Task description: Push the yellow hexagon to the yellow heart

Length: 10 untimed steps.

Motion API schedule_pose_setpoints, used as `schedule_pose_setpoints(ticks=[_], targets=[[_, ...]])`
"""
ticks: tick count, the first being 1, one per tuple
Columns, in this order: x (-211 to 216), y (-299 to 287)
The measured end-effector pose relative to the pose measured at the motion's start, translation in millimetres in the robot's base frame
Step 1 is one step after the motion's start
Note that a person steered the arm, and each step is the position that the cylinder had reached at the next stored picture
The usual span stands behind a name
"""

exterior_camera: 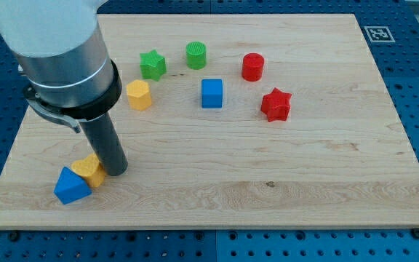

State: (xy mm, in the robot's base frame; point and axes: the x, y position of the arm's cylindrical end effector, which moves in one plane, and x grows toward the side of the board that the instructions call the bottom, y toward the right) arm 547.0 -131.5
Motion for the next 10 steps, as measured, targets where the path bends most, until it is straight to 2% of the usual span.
schedule_pose_setpoints(ticks=[1, 2, 5, 6, 7, 8, 10], targets=[[-7.6, 36.5], [-37.8, 46.4], [-169.4, 55.6], [-182.2, 41.5], [-182.0, 5.0], [-172.6, -5.8], [-164.0, 14.0]])
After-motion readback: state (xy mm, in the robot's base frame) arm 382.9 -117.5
